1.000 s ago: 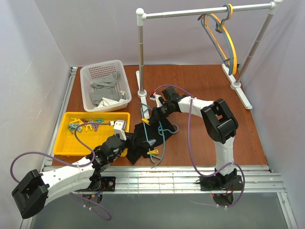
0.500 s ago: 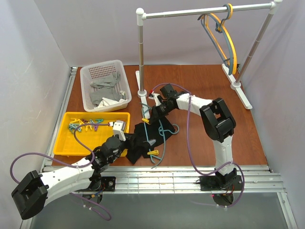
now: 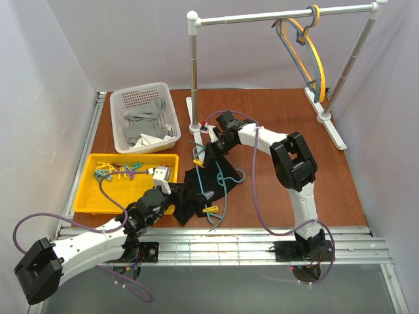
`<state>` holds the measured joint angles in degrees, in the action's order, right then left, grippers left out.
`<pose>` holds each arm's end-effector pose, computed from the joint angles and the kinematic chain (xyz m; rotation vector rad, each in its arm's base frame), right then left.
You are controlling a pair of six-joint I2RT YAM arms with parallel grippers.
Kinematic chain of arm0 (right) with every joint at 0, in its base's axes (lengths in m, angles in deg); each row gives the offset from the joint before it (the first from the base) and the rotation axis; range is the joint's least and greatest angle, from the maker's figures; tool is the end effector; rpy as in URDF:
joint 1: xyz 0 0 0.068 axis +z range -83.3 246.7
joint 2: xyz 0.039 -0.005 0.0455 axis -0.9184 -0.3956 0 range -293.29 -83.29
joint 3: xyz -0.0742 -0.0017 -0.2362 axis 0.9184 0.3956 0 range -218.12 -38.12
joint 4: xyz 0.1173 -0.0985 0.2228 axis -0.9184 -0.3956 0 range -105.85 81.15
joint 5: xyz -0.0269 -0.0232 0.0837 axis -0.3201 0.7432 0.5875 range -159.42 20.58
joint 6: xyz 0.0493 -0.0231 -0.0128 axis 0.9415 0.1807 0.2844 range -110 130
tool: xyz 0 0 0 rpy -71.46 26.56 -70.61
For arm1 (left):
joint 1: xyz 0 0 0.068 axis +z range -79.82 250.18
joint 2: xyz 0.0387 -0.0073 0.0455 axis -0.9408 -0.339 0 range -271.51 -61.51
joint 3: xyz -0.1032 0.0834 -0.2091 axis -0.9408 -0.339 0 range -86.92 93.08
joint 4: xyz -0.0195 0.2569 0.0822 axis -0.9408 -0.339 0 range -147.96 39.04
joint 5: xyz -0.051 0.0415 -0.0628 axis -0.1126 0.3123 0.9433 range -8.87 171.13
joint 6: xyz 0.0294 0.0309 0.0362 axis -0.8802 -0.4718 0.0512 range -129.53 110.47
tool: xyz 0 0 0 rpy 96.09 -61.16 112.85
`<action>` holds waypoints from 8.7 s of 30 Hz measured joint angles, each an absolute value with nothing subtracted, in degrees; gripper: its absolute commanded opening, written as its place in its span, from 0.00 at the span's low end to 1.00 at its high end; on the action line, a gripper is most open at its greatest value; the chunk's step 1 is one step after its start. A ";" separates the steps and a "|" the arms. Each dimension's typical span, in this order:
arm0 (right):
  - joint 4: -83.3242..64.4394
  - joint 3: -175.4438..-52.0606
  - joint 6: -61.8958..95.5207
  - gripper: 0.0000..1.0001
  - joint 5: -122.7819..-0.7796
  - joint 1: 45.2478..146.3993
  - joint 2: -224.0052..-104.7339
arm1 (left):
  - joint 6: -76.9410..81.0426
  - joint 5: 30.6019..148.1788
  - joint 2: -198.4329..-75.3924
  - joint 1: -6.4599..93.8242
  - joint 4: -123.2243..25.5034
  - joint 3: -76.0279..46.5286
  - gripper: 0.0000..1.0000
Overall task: Clip the underwear to the hanger
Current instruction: Move the hanger to the center of the board, then clamp the underwear onto the hanger.
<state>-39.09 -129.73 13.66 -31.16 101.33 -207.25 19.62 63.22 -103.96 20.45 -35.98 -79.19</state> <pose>0.3551 0.2742 0.1327 -0.9418 2.5432 1.1017 0.1331 -0.1390 0.1410 0.1347 1.9443 -0.6301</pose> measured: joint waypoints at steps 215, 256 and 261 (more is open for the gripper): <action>-4.31 -71.96 31.32 0.01 -25.43 84.13 -159.34 | 4.56 78.54 -155.85 18.24 -5.43 -56.57 0.00; 7.60 -75.33 33.55 0.01 -17.85 84.06 -167.43 | 3.55 78.17 -153.25 17.85 -1.82 -59.37 0.00; 7.29 -76.73 33.09 0.01 -16.50 84.06 -168.85 | 3.38 78.08 -152.92 17.95 -1.40 -59.85 0.00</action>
<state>7.29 -76.73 33.09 -16.50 84.06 -168.85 3.38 78.08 -152.92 17.95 -1.40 -59.85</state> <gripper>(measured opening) 0.019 0.009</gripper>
